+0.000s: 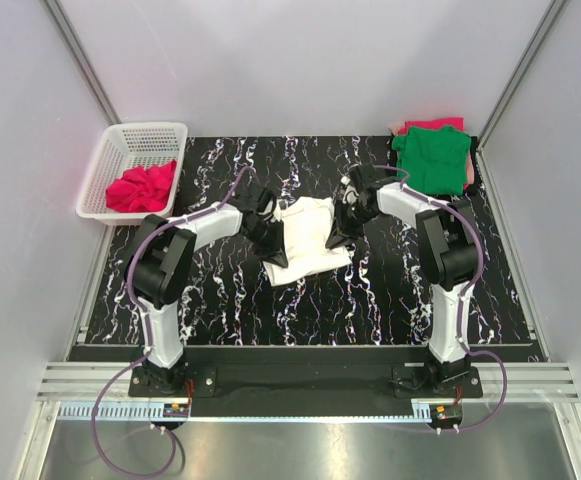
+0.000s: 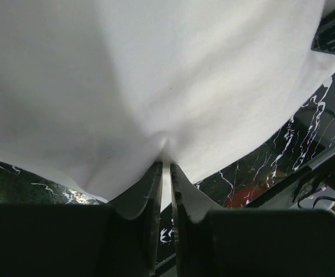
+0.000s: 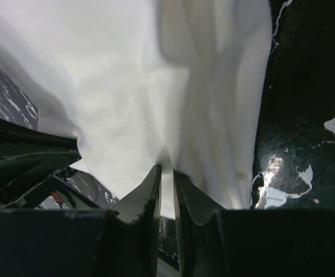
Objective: Fold and stack the t-shirts
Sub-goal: Fold the tshirt, then neatly place the folded tshirt to the corner
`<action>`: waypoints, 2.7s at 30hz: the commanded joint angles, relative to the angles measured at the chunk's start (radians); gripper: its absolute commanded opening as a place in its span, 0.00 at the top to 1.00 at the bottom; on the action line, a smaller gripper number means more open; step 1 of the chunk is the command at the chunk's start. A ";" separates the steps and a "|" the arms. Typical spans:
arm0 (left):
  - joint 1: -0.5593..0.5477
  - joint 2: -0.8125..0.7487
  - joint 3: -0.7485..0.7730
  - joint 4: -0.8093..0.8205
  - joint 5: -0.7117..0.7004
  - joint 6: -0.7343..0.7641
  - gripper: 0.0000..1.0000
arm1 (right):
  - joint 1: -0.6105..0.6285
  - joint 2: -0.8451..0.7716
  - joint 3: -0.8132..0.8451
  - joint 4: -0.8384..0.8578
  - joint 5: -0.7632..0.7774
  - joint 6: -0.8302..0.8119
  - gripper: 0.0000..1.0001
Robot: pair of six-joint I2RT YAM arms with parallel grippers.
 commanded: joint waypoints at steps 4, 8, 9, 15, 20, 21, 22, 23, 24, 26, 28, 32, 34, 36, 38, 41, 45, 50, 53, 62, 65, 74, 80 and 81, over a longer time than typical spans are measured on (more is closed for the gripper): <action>-0.004 -0.012 -0.051 0.058 -0.005 0.026 0.85 | 0.002 0.040 -0.005 0.034 0.035 0.013 0.82; 0.001 -0.044 -0.080 0.043 -0.025 0.046 0.86 | 0.002 0.040 -0.002 0.011 0.094 0.012 0.83; 0.001 -0.051 -0.089 0.031 -0.025 0.049 0.86 | 0.002 0.040 0.004 0.005 0.100 0.010 0.83; 0.007 -0.127 -0.170 0.018 -0.054 0.054 0.88 | 0.002 0.020 0.007 -0.056 0.175 -0.001 0.84; 0.019 -0.172 -0.209 0.006 -0.058 0.054 0.89 | 0.002 0.009 0.004 -0.071 0.199 -0.016 0.84; 0.021 -0.175 -0.216 0.006 -0.060 0.054 0.89 | 0.002 0.008 0.002 -0.073 0.203 -0.017 0.84; 0.021 -0.178 -0.218 0.003 -0.061 0.055 0.89 | 0.001 0.006 0.002 -0.078 0.207 -0.019 0.84; 0.023 -0.182 -0.221 -0.002 -0.063 0.055 0.89 | 0.002 0.005 0.004 -0.079 0.213 -0.021 0.84; 0.024 -0.186 -0.224 -0.003 -0.063 0.055 0.89 | 0.001 0.005 0.004 -0.082 0.219 -0.022 0.84; 0.024 -0.193 -0.225 -0.011 -0.069 0.055 0.89 | 0.001 0.002 0.008 -0.094 0.238 -0.025 0.84; 0.026 -0.199 -0.227 -0.015 -0.072 0.055 0.89 | 0.001 -0.003 0.014 -0.110 0.253 -0.030 0.84; 0.024 -0.210 -0.225 -0.026 -0.077 0.054 0.90 | 0.001 -0.029 0.031 -0.119 0.261 -0.031 0.83; 0.027 -0.219 -0.221 -0.032 -0.084 0.051 0.90 | -0.002 -0.049 0.050 -0.134 0.247 -0.036 0.82; 0.032 -0.238 -0.207 -0.048 -0.088 0.049 0.90 | -0.005 -0.087 0.088 -0.148 0.246 -0.036 0.80; 0.041 -0.250 -0.180 -0.075 -0.098 0.049 0.89 | -0.010 -0.119 0.135 -0.167 0.252 -0.034 0.79; 0.059 -0.262 -0.135 -0.115 -0.109 0.057 0.89 | -0.019 -0.178 0.227 -0.222 0.256 -0.034 0.76; 0.081 -0.282 -0.078 -0.172 -0.160 0.051 0.83 | -0.030 -0.262 0.291 -0.268 0.313 -0.034 0.67; 0.111 -0.374 -0.109 -0.173 -0.140 -0.033 0.72 | -0.041 -0.327 0.225 -0.299 0.293 -0.010 0.61; 0.112 -0.448 -0.153 -0.161 -0.127 -0.080 0.66 | -0.048 -0.414 0.078 -0.259 0.250 0.065 0.50; 0.110 -0.638 -0.302 -0.164 -0.126 -0.274 0.53 | -0.064 -0.685 -0.347 -0.056 0.038 0.317 0.50; 0.102 -0.707 -0.343 -0.164 -0.134 -0.333 0.53 | -0.064 -0.748 -0.378 -0.067 -0.003 0.311 0.50; 0.095 -0.896 -0.482 -0.224 -0.172 -0.403 0.51 | -0.065 -0.833 -0.484 -0.087 0.002 0.335 0.48; 0.089 -0.936 -0.482 -0.235 -0.144 -0.399 0.49 | -0.065 -0.864 -0.499 -0.151 0.011 0.334 0.45; 0.089 -0.910 -0.471 -0.235 -0.144 -0.376 0.49 | -0.065 -0.859 -0.483 -0.160 0.011 0.329 0.45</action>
